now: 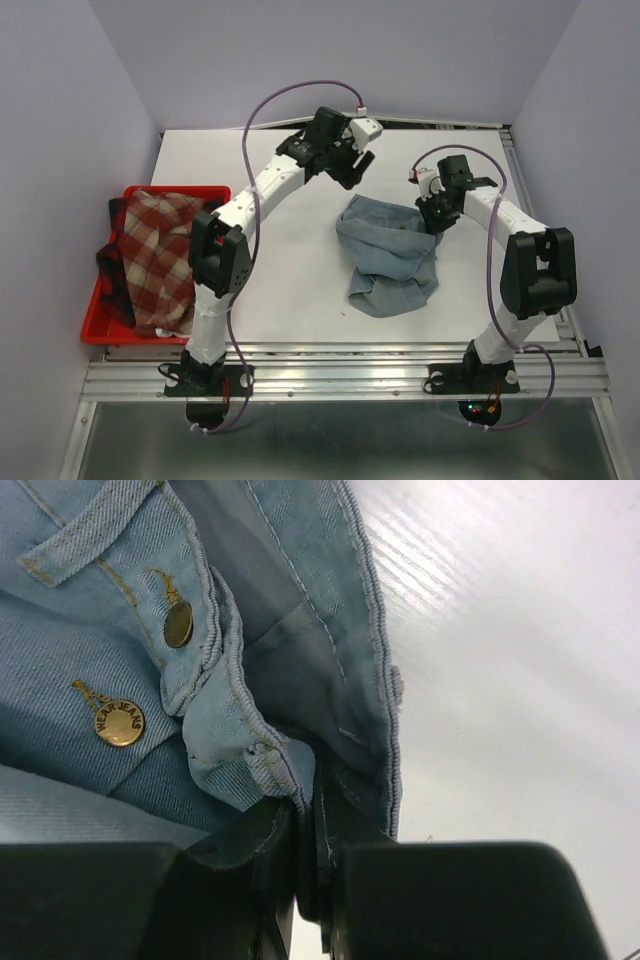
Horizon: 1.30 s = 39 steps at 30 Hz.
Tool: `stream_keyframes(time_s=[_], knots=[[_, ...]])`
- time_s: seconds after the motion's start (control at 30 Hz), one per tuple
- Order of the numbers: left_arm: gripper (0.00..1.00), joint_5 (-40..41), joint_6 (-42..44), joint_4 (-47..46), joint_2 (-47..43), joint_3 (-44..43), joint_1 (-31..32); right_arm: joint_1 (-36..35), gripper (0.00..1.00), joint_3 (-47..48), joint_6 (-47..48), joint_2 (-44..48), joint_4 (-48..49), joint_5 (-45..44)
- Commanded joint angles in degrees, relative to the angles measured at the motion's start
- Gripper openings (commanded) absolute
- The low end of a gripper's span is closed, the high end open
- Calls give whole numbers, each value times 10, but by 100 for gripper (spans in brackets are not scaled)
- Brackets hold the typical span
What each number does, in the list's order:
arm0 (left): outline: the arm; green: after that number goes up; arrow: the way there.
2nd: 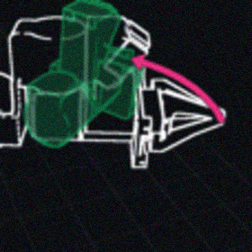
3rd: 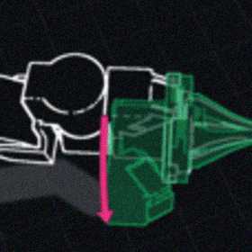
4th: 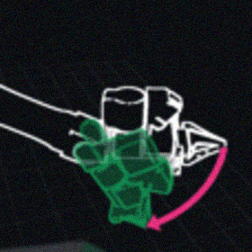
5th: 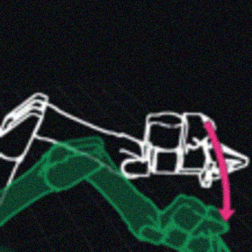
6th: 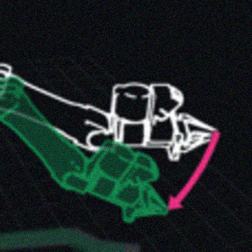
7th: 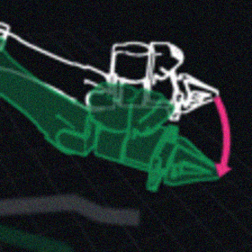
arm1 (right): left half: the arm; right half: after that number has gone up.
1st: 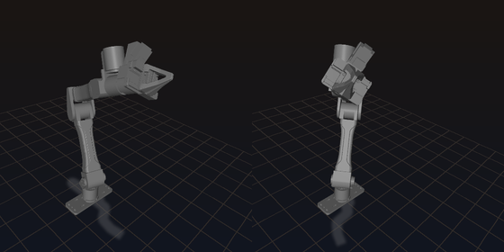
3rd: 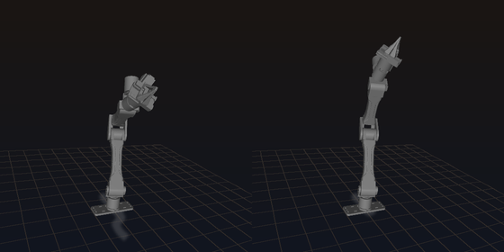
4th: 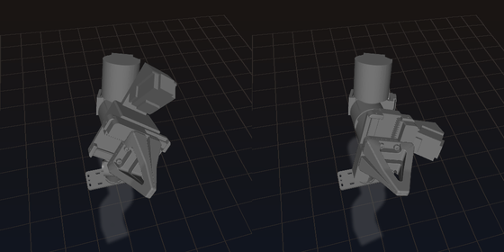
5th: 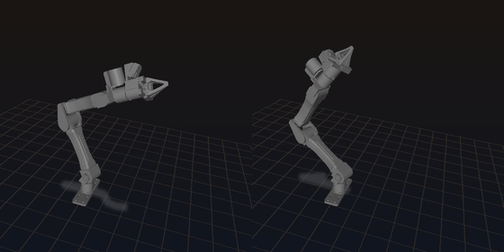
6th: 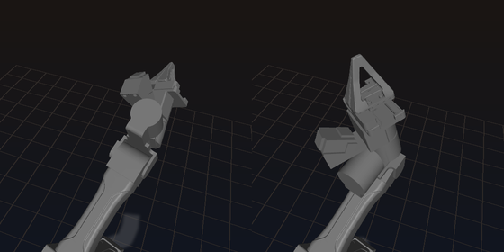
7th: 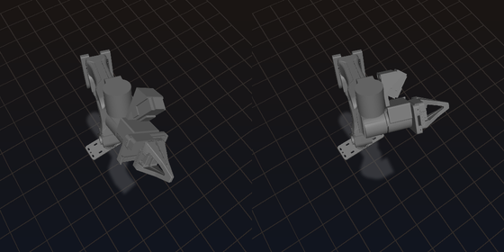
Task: Fold and stack the skirts
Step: Flatten the skirt out
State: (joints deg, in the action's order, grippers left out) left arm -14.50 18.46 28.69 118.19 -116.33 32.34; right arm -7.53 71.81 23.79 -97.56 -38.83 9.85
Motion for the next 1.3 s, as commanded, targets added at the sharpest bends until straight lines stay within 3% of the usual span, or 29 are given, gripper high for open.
stream_keyframes(time_s=[0.0,0.33,0.53,0.6,0.7,0.73,0.9,1.27], knots=[[75,28,-61,-3,65,-43,21,-1,14,-6,6,-14,-2,14],[78,83,-99,1,141,-50,48,-1,15,-6,10,-44,10,7],[75,62,-104,-8,167,-51,48,-1,15,-11,9,-56,17,3],[70,53,-104,-20,172,-49,48,-1,15,-11,8,-59,22,2],[43,49,-98,-35,173,-38,48,-1,14,-11,6,-62,26,-4],[27,49,-96,-36,173,-38,47,4,14,-9,5,-63,27,-7],[2,34,-97,-43,162,-35,21,23,14,3,4,-69,28,-11],[0,-60,-101,-106,77,14,-48,36,14,7,0,-60,26,3]])
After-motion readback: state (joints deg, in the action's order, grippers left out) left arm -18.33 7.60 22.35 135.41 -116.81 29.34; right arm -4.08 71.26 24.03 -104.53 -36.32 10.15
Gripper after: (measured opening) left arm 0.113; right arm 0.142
